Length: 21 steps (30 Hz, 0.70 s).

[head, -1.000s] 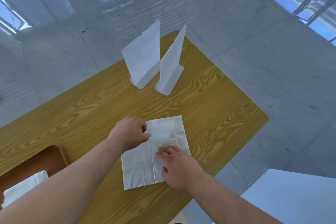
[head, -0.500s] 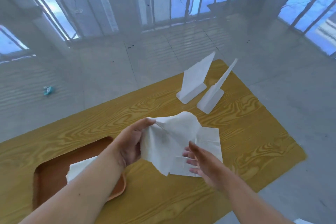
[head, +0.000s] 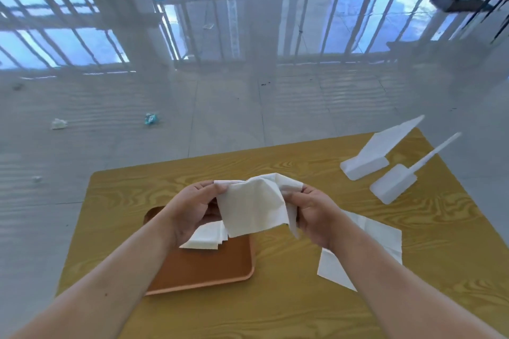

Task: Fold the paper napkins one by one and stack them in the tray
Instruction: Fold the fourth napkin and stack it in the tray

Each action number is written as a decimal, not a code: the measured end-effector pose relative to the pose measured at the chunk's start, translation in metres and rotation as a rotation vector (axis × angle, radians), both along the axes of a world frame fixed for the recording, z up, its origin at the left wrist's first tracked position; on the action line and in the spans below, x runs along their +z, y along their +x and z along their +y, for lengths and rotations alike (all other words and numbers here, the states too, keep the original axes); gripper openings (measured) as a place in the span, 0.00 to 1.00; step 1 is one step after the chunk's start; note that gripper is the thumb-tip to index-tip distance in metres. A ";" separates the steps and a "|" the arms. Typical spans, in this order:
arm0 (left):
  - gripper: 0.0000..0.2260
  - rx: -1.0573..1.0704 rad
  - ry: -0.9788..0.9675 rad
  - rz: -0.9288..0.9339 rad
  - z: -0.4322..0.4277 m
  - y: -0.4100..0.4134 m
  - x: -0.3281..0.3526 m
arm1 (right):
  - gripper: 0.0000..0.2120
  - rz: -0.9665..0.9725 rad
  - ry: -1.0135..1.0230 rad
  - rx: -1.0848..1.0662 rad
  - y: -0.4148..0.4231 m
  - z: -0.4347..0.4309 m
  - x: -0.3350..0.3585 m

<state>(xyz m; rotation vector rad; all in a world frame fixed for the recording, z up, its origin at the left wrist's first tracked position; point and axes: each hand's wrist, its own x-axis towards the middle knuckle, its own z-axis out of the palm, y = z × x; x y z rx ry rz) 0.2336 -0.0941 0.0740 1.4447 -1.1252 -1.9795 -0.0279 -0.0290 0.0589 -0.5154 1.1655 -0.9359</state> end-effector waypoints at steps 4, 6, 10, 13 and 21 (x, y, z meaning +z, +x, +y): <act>0.14 0.017 0.001 -0.037 0.001 0.016 -0.003 | 0.12 0.047 0.037 0.144 0.001 -0.005 0.007; 0.13 0.025 0.015 -0.053 0.003 0.019 -0.004 | 0.12 0.086 0.049 0.164 0.002 -0.004 0.008; 0.10 0.037 0.061 -0.046 0.005 0.022 -0.005 | 0.11 0.169 0.050 0.073 -0.001 -0.003 0.006; 0.09 0.071 0.075 -0.017 0.004 0.023 -0.008 | 0.12 0.171 0.041 0.050 -0.004 -0.002 0.006; 0.19 -0.005 -0.162 -0.177 0.000 0.024 -0.018 | 0.20 0.300 -0.053 0.096 -0.002 0.001 0.005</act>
